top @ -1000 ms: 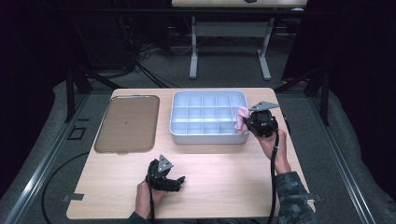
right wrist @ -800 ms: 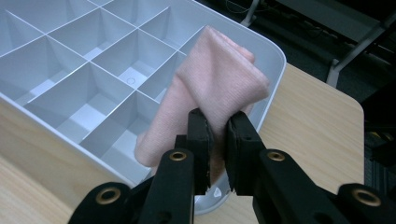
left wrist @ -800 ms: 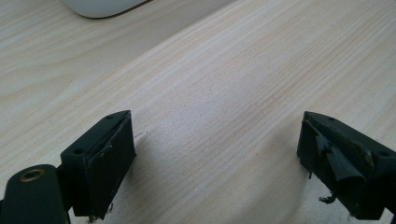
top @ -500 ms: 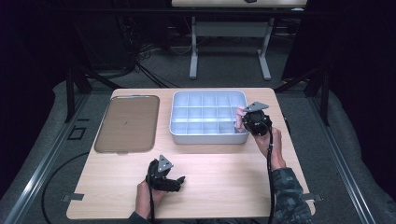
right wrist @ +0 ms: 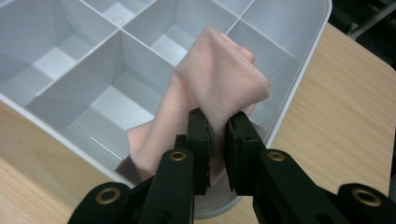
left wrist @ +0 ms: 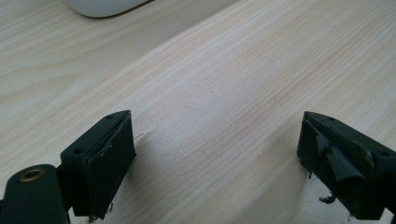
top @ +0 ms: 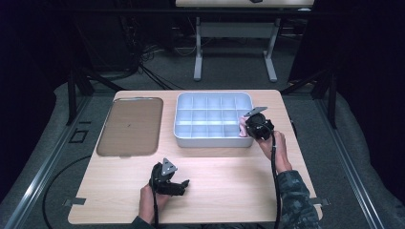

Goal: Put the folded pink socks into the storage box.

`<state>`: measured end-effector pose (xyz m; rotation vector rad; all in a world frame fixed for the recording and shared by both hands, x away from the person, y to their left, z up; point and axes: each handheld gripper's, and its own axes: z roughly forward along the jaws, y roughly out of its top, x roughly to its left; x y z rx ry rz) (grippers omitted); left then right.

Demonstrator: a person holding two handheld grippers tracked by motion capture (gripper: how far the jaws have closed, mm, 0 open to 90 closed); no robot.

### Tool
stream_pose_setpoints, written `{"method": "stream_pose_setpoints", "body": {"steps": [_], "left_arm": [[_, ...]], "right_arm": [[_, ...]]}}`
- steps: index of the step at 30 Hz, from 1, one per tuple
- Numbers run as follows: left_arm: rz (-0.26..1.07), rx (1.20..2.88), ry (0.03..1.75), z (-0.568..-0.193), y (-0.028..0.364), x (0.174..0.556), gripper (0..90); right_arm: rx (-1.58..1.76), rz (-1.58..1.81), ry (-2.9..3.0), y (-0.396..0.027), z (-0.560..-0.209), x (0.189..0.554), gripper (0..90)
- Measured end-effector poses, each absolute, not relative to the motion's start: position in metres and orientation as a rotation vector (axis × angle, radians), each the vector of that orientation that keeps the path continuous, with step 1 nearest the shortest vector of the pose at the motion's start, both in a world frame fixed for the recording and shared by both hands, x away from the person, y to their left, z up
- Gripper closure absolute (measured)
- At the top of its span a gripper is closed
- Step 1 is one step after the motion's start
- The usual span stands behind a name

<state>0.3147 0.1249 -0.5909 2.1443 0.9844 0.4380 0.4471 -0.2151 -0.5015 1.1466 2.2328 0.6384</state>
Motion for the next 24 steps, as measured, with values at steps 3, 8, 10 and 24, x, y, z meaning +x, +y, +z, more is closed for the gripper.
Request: {"method": "stream_pose_setpoints", "body": {"steps": [3,8,10,24], "left_arm": [[0.438,2.144,0.984,-0.591,0.125,0.315,10.9],[0.438,2.144,0.984,-0.591,0.125,0.315,11.0],[0.438,2.144,0.984,-0.591,0.125,0.315,11.0],[0.438,2.145,0.985,-0.591,0.125,0.314,11.1]], "right_arm": [[1.147,0.615,2.271,-0.215,-0.507,0.452,81.2],[1.177,0.593,2.326,-0.216,-0.512,0.457,81.0],[1.191,0.597,2.334,-0.216,-0.513,0.458,80.9],[1.257,0.698,2.338,-0.225,-0.508,0.458,63.6]]}}
